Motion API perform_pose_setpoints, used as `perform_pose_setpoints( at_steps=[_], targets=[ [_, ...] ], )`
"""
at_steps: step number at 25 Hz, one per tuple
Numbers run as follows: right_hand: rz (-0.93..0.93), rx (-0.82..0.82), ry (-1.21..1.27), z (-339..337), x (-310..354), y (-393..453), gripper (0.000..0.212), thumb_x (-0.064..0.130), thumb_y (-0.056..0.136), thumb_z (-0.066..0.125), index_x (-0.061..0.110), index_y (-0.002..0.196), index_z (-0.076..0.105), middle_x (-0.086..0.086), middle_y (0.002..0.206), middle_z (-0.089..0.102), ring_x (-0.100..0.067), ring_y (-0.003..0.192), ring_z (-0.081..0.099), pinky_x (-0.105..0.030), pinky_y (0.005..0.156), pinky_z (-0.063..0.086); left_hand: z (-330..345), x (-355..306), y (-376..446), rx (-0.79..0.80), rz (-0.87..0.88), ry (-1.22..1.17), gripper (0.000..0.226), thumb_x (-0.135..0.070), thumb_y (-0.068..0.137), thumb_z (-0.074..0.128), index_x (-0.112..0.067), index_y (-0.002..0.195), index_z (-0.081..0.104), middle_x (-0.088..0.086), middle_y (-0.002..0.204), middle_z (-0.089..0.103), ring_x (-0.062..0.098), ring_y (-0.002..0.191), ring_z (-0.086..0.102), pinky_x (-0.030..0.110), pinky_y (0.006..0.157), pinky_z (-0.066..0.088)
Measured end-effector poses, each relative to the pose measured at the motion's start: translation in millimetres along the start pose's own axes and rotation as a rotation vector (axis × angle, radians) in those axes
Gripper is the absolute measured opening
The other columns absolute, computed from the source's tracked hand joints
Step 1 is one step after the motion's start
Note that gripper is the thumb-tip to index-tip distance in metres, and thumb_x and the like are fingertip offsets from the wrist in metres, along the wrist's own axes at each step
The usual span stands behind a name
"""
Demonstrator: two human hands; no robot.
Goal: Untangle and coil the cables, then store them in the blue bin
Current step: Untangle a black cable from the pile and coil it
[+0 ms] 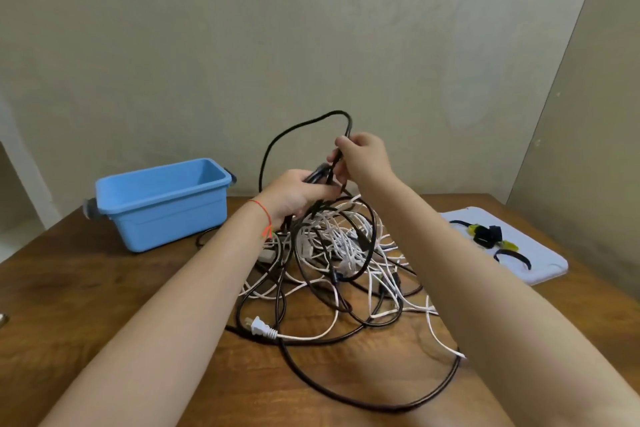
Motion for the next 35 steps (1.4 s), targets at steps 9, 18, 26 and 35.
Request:
perform_pose_setpoints(
  at_steps=[9,18,26,35],
  targets=[
    [0.091,0.256,-0.34,20,-39,-26,0.022,0.019,0.094,0.066,0.004,0.11,0.068,-0.009,0.09,0.072,-0.017,0.073,0.067,-0.033,0.074,0.061,-39,-14,11,-0.309,0.002,-0.199,0.021,-0.027,0.095,0.065,-0.011,0.08,0.068,-0.01,0.045,0.05,0.007,0.035,0.025,0.02,0.038,0.017],
    [-0.289,0.111,-0.569,13,23,-7,0.016,0.018,0.094,0.065,0.003,0.092,0.072,-0.006,0.075,0.062,-0.022,0.07,0.057,-0.03,0.065,0.043,-48,-1,12,-0.306,0.036,-0.42,0.022,-0.031,0.093,0.067,-0.009,0.095,0.069,0.002,0.081,0.068,0.003,0.035,0.025,0.018,0.039,0.021],
    [0.116,-0.039,0.431,-8,38,22,0.015,0.0,0.099,0.051,-0.002,0.084,0.053,-0.014,0.072,0.061,-0.019,0.054,0.064,-0.032,0.066,0.061,-45,16,14,-0.275,0.016,-0.16,0.011,-0.007,0.088,0.065,-0.009,0.095,0.073,0.004,0.071,0.057,0.008,0.044,0.033,0.021,0.042,0.023],
    [0.153,0.098,0.362,-7,10,1,0.012,0.01,0.097,0.06,0.001,0.089,0.058,-0.008,0.077,0.058,-0.018,0.064,0.058,-0.024,0.065,0.055,-36,12,8,-0.35,0.041,0.008,0.019,-0.03,0.082,0.081,-0.012,0.083,0.075,0.002,0.075,0.069,0.014,0.068,0.058,0.028,0.067,0.045]
  ],
)
Point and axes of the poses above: each hand's wrist, its own y-axis towards the middle knuckle, its own z-axis out of the palm, x = y × z, the point moved 10 cm from there along y, towards the middle knuckle
